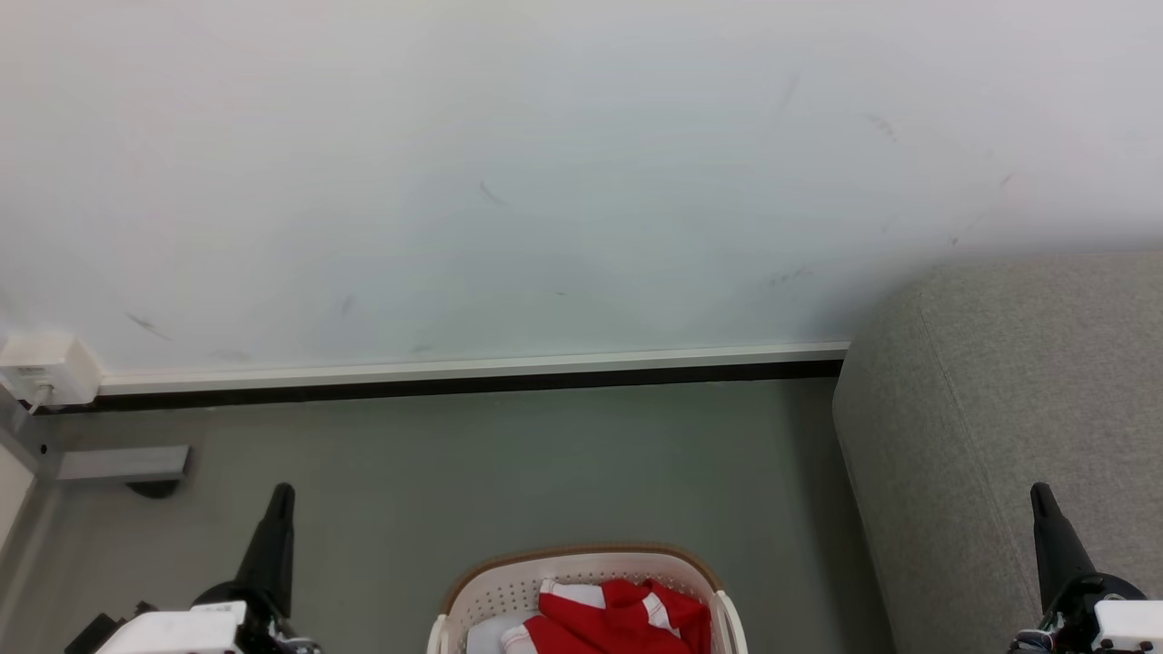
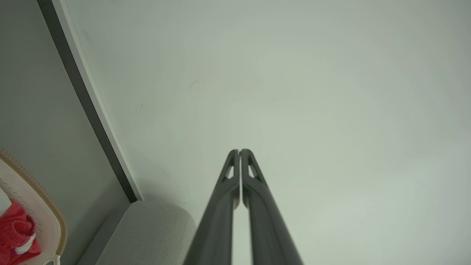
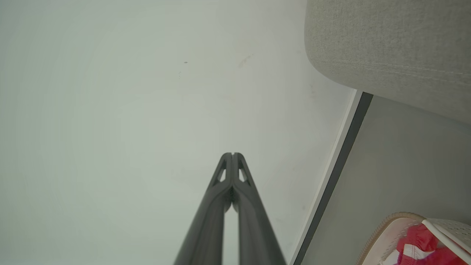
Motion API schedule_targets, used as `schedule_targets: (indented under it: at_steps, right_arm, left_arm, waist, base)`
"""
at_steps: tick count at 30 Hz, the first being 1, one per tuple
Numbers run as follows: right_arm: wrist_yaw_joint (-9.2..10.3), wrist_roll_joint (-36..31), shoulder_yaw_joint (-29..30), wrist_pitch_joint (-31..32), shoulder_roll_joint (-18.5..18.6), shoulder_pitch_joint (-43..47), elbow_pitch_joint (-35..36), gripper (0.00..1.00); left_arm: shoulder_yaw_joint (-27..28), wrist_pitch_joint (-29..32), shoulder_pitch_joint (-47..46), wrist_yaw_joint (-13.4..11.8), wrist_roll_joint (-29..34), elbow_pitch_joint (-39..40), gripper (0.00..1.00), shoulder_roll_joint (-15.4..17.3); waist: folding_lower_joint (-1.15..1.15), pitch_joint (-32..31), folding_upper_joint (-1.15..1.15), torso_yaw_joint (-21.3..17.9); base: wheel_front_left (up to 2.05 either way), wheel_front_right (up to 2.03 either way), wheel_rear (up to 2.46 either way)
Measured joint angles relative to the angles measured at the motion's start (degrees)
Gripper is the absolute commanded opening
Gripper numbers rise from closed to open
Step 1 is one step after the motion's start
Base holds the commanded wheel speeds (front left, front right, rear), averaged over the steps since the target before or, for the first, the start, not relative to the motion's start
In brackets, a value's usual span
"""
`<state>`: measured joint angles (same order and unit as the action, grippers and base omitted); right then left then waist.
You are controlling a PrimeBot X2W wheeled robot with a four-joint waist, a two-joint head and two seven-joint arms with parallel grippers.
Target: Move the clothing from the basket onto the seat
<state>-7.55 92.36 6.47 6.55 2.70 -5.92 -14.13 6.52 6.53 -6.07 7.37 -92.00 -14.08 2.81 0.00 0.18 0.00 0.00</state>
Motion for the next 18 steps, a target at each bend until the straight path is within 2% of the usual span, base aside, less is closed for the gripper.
schedule_targets:
  at_steps: [18]
  right_arm:
    - [0.0, 0.0, 0.0, 0.0, 0.0, 0.0, 0.0, 0.0]
  left_arm:
    - [0.0, 0.0, 0.0, 0.0, 0.0, 0.0, 0.0, 0.0]
  waist:
    - [0.0, 0.0, 0.0, 0.0]
  base:
    - [0.0, 0.0, 0.0]
